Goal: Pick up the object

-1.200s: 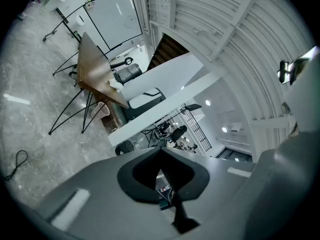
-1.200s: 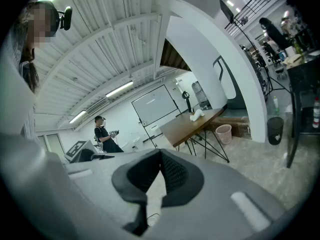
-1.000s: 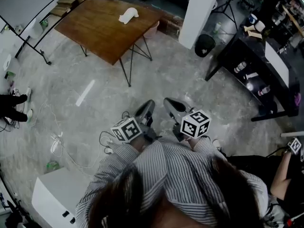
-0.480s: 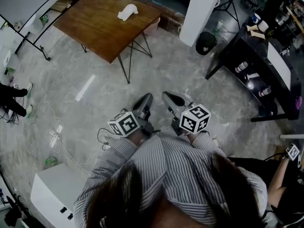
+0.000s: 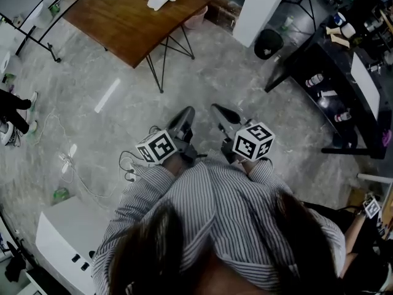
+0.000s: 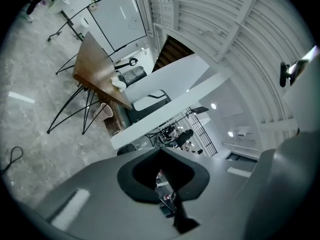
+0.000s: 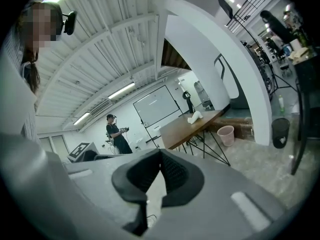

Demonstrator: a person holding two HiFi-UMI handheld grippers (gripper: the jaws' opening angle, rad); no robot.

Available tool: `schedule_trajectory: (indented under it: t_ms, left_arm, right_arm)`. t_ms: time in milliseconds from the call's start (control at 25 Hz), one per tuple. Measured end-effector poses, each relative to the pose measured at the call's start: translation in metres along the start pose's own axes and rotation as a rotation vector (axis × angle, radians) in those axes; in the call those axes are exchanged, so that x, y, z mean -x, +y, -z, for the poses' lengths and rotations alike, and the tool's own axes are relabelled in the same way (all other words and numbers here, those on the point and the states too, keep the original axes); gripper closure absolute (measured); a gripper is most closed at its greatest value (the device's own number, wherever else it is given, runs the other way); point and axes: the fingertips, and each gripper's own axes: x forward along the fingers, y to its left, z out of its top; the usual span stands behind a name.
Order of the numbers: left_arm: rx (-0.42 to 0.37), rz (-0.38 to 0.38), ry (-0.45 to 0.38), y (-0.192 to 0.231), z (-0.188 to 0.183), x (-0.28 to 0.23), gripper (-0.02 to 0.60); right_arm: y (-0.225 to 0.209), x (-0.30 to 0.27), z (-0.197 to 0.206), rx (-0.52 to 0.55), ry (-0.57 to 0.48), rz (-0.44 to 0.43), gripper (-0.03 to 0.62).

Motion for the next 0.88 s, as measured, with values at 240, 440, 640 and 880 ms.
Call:
schedule_trajectory:
  t_ms: [240, 440, 640, 880]
  left_arm:
    - [-0.021, -0.026, 0.018, 0.01, -0.011, -0.021, 0.577]
    - [-0.04, -0.024, 0.046, 0.031, -0.031, -0.055, 0.578]
    - [-0.044, -0.021, 0.07, 0.071, -0.084, -0.111, 0.577]
    - [-0.093, -0.005, 0.101, 0.104, -0.179, -0.188, 0.577]
  right_arm:
    - [-0.016, -0.017, -0.009, -0.02, 0.01, -0.01, 0.592]
    - [-0.04, -0.047, -0.019, -0.038, 0.011, -0.005, 0.592]
    - [-0.084, -0.105, -0.05, -0.054, -0.017, 0.035, 0.592]
    - [-0.128, -0.2, -0.121, -0.054, -0.05, 0.04, 0.592]
